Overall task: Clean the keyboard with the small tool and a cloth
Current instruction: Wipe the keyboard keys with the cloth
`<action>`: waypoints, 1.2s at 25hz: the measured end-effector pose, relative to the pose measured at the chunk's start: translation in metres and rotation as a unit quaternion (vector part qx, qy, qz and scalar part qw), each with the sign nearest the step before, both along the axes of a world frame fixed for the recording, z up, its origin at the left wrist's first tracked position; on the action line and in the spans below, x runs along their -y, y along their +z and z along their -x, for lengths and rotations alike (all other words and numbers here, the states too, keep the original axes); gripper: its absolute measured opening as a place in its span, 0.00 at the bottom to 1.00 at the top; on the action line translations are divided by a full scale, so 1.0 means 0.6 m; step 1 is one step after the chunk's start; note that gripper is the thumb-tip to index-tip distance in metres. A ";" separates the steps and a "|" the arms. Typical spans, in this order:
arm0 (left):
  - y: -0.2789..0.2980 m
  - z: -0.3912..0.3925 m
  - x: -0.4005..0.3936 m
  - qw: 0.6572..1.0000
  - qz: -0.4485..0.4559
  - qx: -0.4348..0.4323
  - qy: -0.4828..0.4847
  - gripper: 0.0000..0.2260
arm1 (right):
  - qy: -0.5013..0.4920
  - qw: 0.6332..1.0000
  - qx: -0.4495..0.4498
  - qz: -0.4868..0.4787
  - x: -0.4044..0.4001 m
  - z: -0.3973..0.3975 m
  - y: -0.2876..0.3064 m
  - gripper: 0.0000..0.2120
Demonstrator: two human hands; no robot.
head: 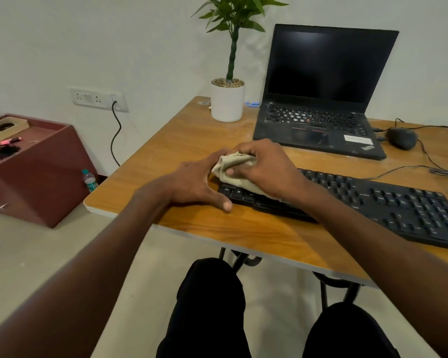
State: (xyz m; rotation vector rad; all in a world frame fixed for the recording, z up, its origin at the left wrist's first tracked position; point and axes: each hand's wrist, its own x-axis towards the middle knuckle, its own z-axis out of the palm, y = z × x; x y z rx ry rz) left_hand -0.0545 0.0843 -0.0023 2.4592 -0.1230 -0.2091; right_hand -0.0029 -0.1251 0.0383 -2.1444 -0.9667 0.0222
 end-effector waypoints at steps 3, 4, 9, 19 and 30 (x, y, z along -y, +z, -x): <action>0.000 -0.004 0.000 1.000 -0.002 0.020 -0.001 0.57 | 0.030 0.995 0.068 0.072 -0.020 0.000 -0.005 0.12; 0.000 -0.005 0.000 1.000 -0.008 0.021 -0.003 0.56 | 0.028 0.990 0.094 0.101 -0.014 0.000 0.000 0.12; 0.007 -0.014 -0.001 1.000 -0.029 0.001 -0.010 0.62 | -0.009 0.975 0.153 0.159 0.019 -0.011 0.011 0.13; 0.006 -0.016 0.009 0.999 -0.026 0.012 -0.018 0.62 | 0.039 0.964 0.181 0.194 0.030 -0.004 0.018 0.17; 0.000 -0.017 0.009 0.999 -0.021 0.023 -0.023 0.61 | 0.007 0.959 0.158 0.235 0.024 0.009 0.039 0.19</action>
